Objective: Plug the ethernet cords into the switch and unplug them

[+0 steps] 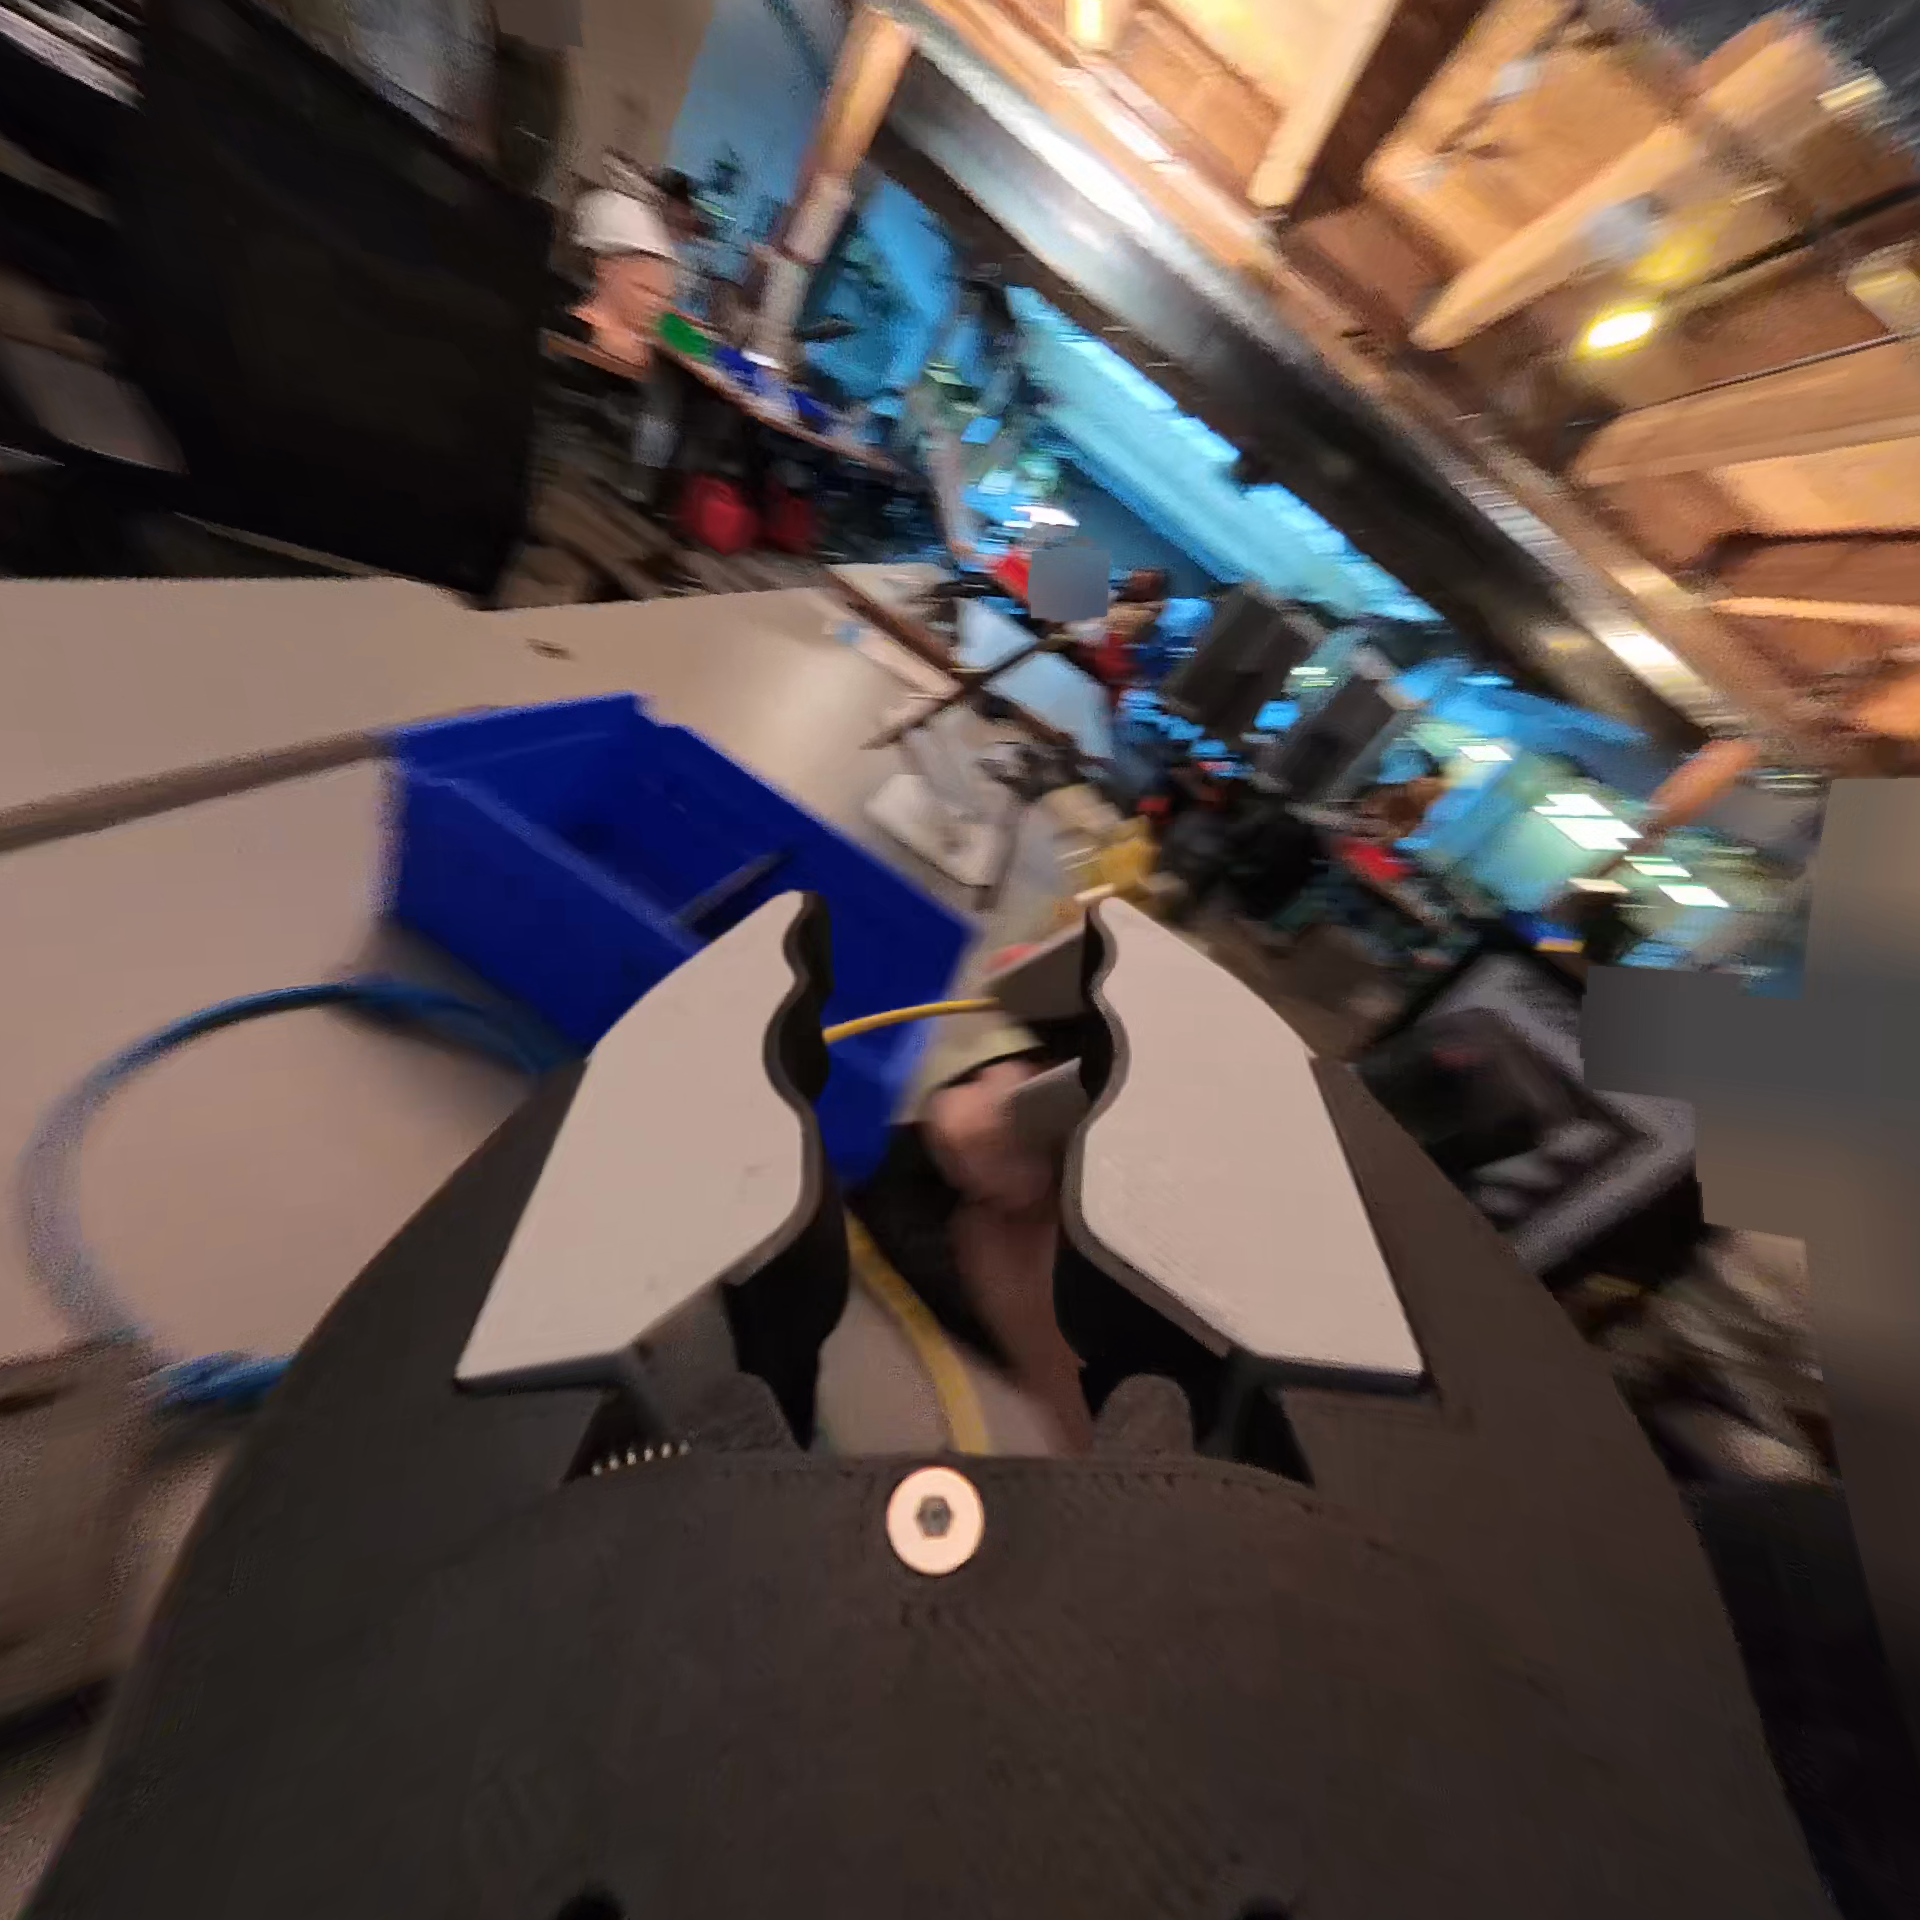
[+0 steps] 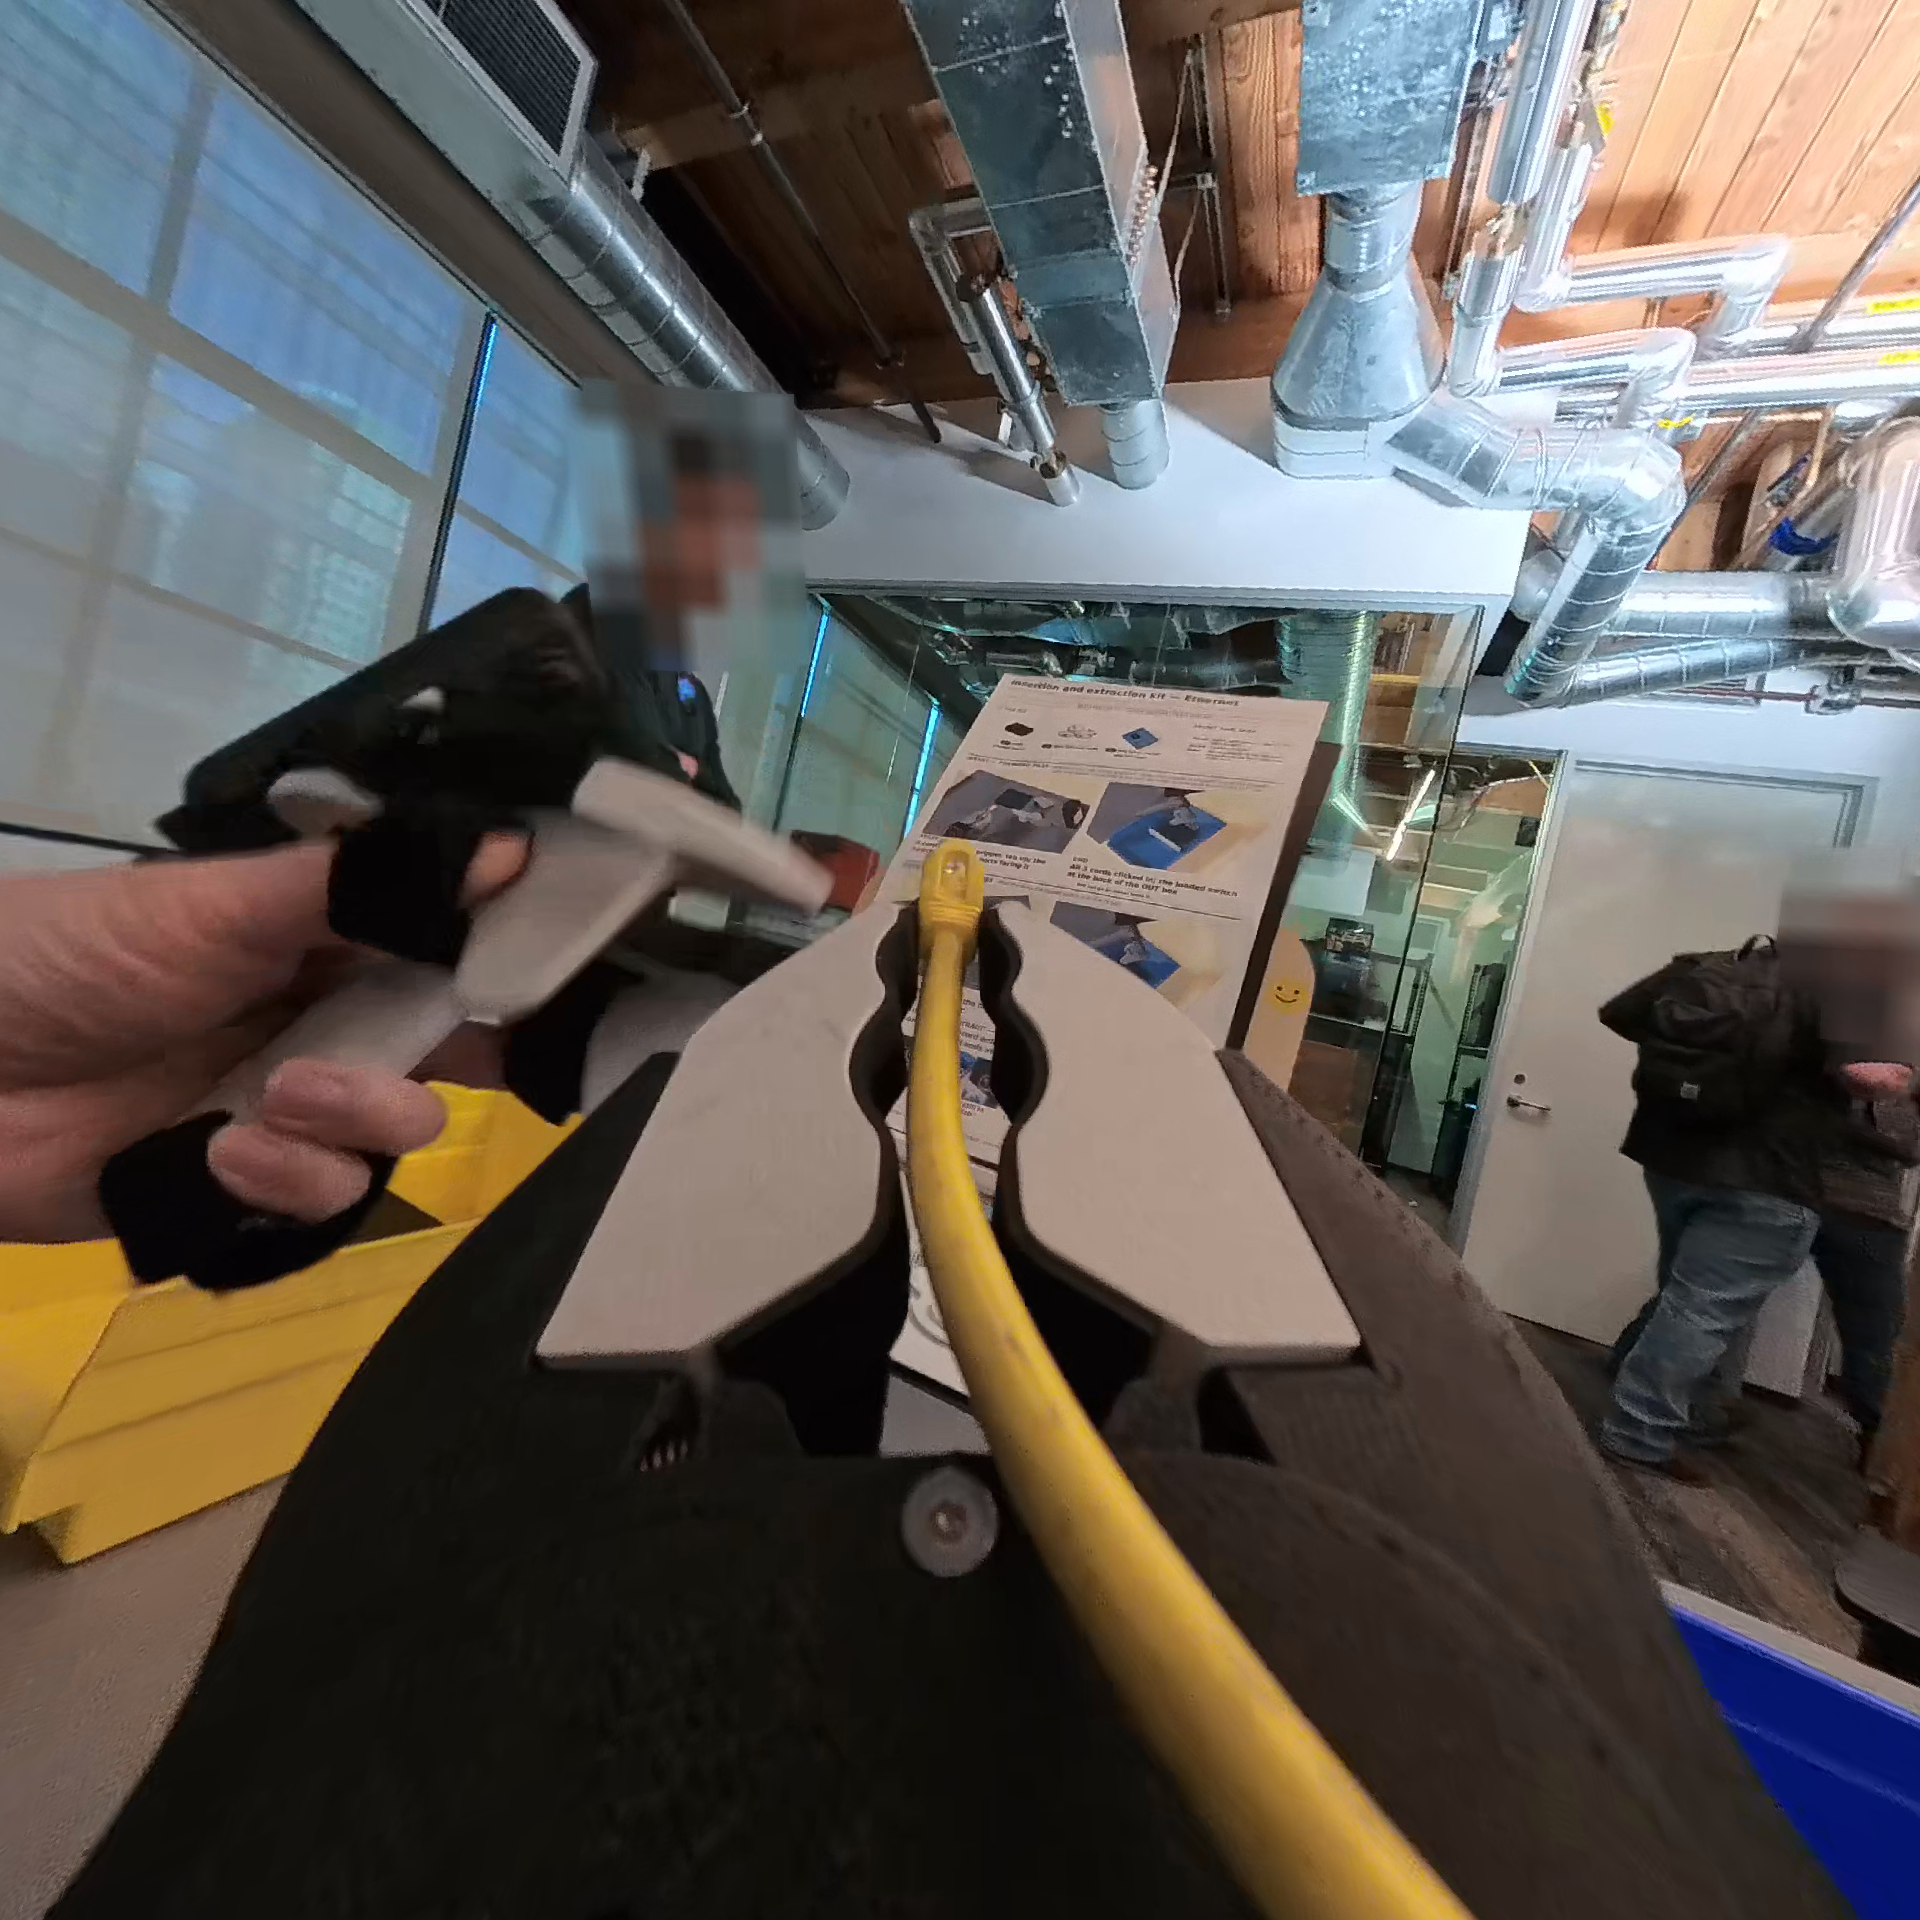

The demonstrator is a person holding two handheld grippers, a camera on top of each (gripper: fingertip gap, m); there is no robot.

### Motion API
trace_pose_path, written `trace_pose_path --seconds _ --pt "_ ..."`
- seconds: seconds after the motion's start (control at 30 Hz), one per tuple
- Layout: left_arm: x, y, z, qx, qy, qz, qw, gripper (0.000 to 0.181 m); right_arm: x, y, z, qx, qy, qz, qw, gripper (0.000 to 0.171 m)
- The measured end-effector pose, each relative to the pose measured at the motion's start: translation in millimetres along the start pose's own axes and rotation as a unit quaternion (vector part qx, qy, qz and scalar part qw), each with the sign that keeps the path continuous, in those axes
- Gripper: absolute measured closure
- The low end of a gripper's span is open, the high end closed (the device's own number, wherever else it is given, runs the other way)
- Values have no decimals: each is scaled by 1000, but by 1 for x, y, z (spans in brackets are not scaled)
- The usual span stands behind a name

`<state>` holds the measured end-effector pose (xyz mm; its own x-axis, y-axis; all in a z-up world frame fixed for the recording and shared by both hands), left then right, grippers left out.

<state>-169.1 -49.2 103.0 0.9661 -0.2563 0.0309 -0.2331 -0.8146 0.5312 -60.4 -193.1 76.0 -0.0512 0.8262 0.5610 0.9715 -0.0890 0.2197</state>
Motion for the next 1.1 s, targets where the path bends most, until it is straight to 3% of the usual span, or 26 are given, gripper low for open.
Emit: trace_pose_path --seconds 0.13,0.23,0.27,0.33,0.43,0.6,0.73,0.87,0.9,0.93,1.1 --pt "-31 -68 35 97 -56 -262 959 126 -9 19 2 32 -4 -6 999 159" --pt "-18 -108 69 127 -176 -352 911 116 -11 24 12 54 -18 -8 998 158" --pt "-14 -117 77 138 -201 -367 898 105 -11 24 14 54 -26 -12 998 158" --pt "-11 -131 86 157 -234 -392 876 100 -11 23 18 45 -38 -19 998 158" --pt "-14 -148 92 143 -253 -405 867 104 -13 24 20 46 -47 -20 998 158" --pt "-16 -158 103 88 -284 -369 881 97 -13 27 25 63 -61 -23 996 158" --pt "-12 -164 118 126 -337 -384 851 97 -14 27 30 67 -73 -24 995 158" --pt "-7 -169 121 128 -341 -367 856 100 -14 27 34 75 -80 -25 994 158" --pt "-5 -168 121 133 -341 -358 859 104 -14 27 34 77 -81 -24 993 158" --pt "-3 -167 121 142 -344 -346 861 121 -14 27 36 75 -84 -23 993 158" --pt "4 -162 112 171 -365 -367 839 121 -11 26 44 67 -105 -28 992 158"
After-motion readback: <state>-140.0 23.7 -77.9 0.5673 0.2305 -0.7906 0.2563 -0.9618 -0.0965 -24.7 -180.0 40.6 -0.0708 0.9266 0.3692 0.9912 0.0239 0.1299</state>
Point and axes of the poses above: each gripper's, where its closed fingertips meet, x out along the fingers, z out of its underside, y = z × x across the jaws, the point moved 9 cm from there along -x, back along the fingers, and after that the axes turned 2 degrees about y, right-handed, at the moved point
